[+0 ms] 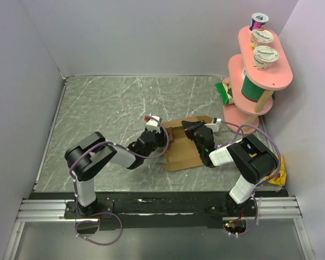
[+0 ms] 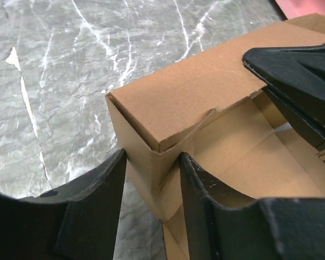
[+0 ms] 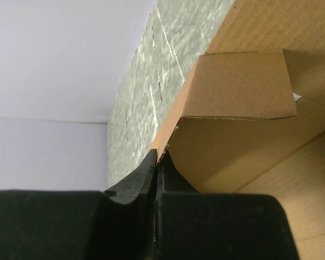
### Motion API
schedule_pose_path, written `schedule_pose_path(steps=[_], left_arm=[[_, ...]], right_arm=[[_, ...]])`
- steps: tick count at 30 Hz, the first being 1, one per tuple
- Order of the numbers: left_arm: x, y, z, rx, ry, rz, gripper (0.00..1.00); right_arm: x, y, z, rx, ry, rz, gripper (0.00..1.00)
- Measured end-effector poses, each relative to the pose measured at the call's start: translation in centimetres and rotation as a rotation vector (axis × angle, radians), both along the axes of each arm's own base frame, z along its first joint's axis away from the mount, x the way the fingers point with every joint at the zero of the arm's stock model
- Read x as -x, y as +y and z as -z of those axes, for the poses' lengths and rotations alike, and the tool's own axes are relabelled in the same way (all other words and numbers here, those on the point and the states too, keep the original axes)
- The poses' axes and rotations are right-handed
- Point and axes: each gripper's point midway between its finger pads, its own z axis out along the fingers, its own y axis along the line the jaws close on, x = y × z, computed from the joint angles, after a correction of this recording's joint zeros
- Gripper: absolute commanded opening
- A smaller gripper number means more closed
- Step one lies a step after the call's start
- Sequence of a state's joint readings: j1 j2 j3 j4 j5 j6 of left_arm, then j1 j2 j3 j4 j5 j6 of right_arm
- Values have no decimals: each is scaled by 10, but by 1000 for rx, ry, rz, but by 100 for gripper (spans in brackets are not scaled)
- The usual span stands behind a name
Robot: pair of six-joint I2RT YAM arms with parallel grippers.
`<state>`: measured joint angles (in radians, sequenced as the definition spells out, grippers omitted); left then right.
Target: Fold the paper box
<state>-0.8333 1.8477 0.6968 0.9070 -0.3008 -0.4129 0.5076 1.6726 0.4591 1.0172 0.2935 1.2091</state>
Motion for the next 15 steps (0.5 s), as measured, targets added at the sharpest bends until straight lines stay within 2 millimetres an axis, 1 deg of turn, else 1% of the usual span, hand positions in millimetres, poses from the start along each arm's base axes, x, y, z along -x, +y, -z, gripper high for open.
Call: schedule_pose_path(steps=[3, 6, 7, 9, 12, 15], left_arm=[[2, -1, 0, -9, -10, -33, 53], [5, -2, 0, -13, -13, -44, 62], [7, -2, 2, -15, -11, -41, 64], [13, 1, 9, -33, 0, -34, 64], [21, 6, 22, -63, 22, -28, 61], [22, 6, 26, -68, 29, -26, 60]], right_arm=[[0, -1, 1, 2, 1, 2, 0], [0, 0, 0, 2, -1, 0, 0], [0, 0, 0, 2, -1, -1, 0], [1, 1, 0, 1, 1, -8, 0], [2, 2, -1, 1, 1, -13, 0], [3, 4, -2, 2, 3, -17, 0]])
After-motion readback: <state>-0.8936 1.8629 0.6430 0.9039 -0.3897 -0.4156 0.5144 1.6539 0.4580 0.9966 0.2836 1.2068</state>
